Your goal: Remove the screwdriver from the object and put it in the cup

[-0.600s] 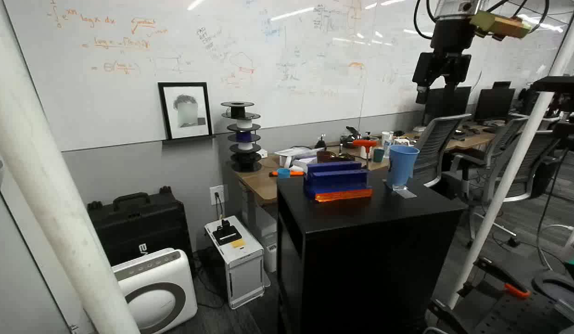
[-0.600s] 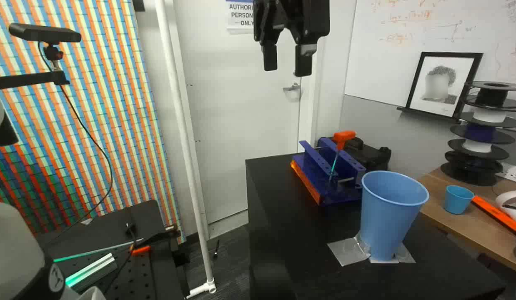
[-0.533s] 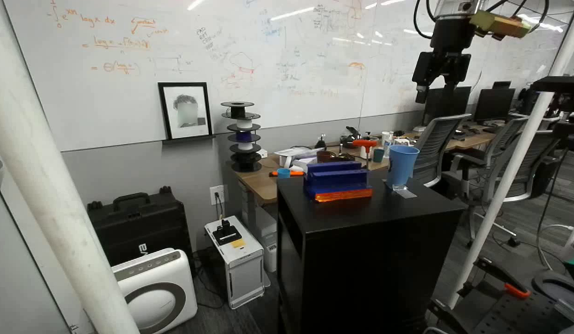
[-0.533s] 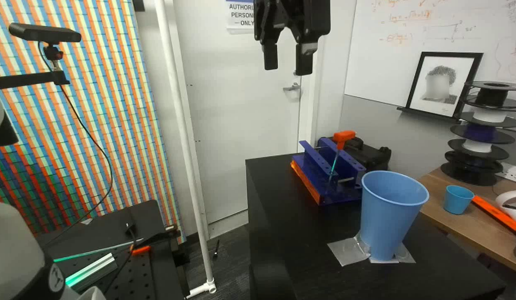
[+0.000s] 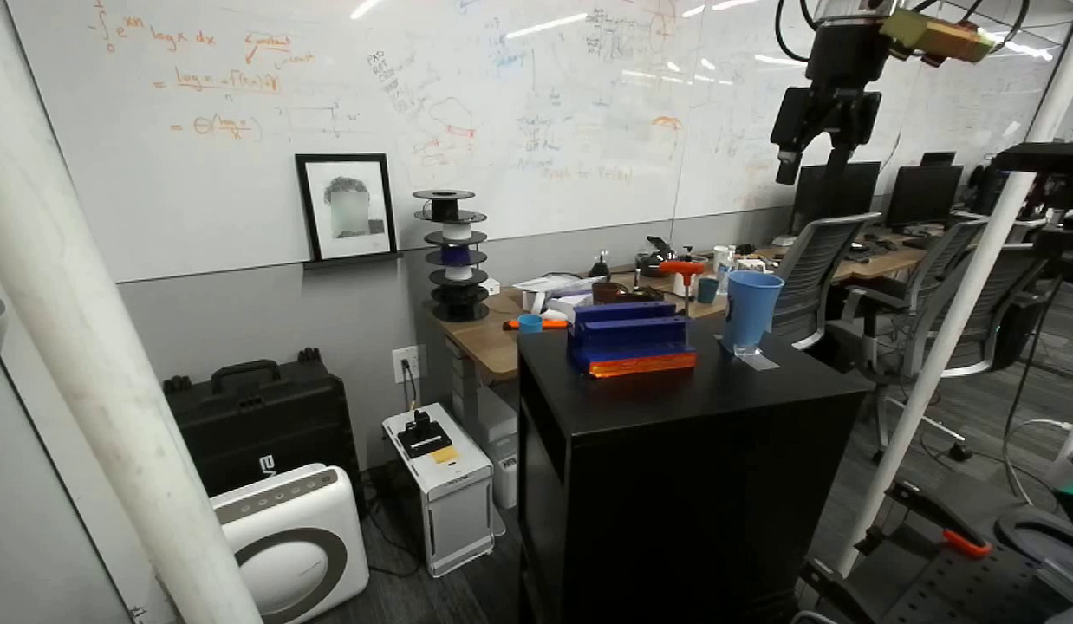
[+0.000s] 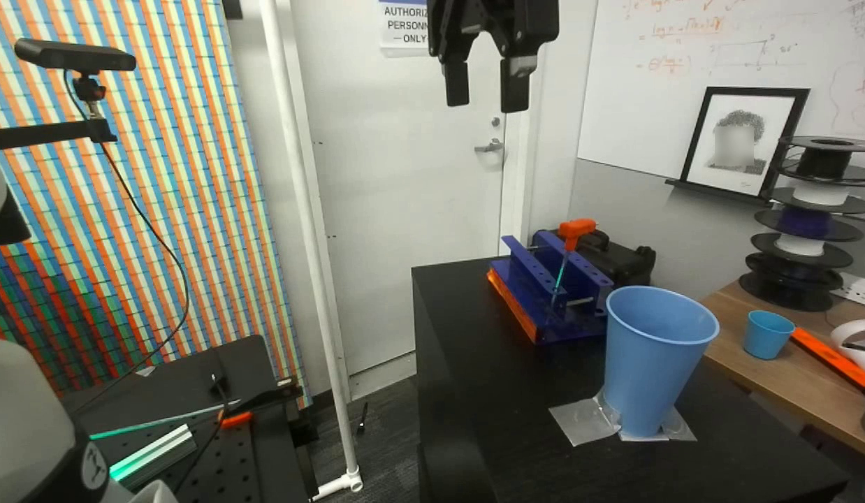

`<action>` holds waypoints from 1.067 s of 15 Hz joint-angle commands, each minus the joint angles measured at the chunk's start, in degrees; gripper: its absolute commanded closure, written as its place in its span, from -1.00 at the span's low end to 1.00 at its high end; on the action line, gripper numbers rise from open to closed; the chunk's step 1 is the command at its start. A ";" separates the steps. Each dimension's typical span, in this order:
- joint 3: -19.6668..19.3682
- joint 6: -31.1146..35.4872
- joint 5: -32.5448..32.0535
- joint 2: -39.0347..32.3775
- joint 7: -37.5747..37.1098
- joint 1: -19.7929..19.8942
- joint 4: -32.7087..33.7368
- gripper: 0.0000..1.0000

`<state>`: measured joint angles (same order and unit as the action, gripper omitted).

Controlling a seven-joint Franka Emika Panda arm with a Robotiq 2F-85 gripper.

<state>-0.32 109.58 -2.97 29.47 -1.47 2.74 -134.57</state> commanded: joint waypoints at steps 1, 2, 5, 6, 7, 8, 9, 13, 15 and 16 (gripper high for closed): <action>-0.22 -0.09 -0.11 -0.03 -0.09 -0.25 0.09 -1.00; -0.22 -0.09 -0.11 -0.03 -0.09 -0.25 0.09 -1.00; -0.22 -0.09 -0.11 -0.03 -0.09 -0.25 0.09 -1.00; -0.22 -0.09 -0.11 -0.03 -0.09 -0.25 0.09 -1.00; -0.22 -0.09 -0.11 -0.03 -0.09 -0.25 0.09 -1.00; -0.22 -0.09 -0.11 -0.03 -0.09 -0.25 0.09 -1.00; -0.22 -0.09 -0.11 -0.03 -0.09 -0.25 0.09 -1.00; -0.22 -0.09 -0.11 -0.03 -0.09 -0.25 0.09 -1.00; 1.01 4.15 -1.61 -1.34 -3.32 0.60 0.72 -1.00; 1.36 7.24 -1.88 -3.43 -5.55 1.07 1.86 -1.00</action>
<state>-0.27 110.64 -3.16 29.32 -2.18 2.75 -134.59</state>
